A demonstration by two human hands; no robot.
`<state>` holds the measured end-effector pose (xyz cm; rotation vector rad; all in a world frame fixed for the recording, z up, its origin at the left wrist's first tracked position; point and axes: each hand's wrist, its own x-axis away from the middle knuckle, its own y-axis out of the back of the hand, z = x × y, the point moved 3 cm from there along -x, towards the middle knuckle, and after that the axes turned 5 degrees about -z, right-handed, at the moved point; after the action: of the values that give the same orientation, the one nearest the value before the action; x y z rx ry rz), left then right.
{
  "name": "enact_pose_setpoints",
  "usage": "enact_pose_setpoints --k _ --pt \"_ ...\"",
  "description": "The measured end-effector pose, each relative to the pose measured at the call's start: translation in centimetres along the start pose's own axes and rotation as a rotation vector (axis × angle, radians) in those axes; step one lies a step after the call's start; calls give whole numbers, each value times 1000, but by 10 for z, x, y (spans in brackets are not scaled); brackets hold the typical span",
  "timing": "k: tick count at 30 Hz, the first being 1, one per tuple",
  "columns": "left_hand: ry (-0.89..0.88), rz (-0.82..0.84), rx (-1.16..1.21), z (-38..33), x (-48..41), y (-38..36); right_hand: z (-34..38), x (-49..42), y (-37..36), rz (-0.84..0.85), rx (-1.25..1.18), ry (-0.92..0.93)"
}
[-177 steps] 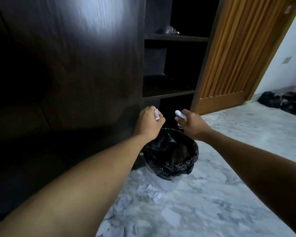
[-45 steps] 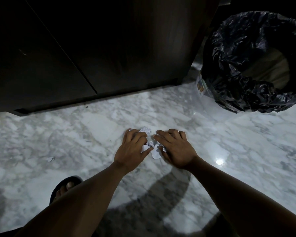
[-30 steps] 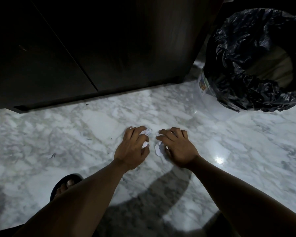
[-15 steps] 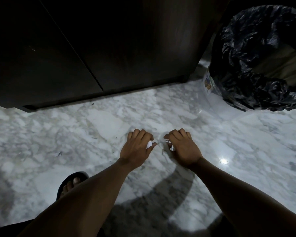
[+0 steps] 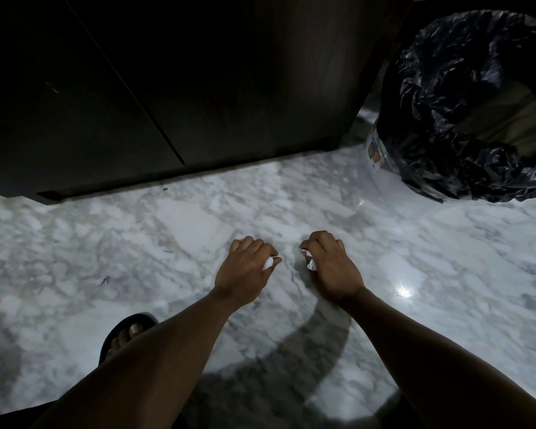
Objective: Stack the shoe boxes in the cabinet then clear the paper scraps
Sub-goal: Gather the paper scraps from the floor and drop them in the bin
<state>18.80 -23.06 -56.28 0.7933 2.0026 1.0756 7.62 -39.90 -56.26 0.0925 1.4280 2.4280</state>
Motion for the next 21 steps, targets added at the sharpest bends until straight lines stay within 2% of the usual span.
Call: enact_pose_setpoints --k 3,6,10,16,21 --pt "198 46 67 -2 -7 0 0 -5 -3 -4 -14 -35" --pt "413 50 207 -8 -19 7 7 -12 -1 -102 -158 -247" --pt "506 42 310 -18 -28 30 30 -14 21 -215 -312 -426" --pt "532 -71 433 -53 -61 82 68 -26 84 -351 -325 -358" --pt "501 -307 520 -104 -129 145 101 -62 196 -538 -302 -173"
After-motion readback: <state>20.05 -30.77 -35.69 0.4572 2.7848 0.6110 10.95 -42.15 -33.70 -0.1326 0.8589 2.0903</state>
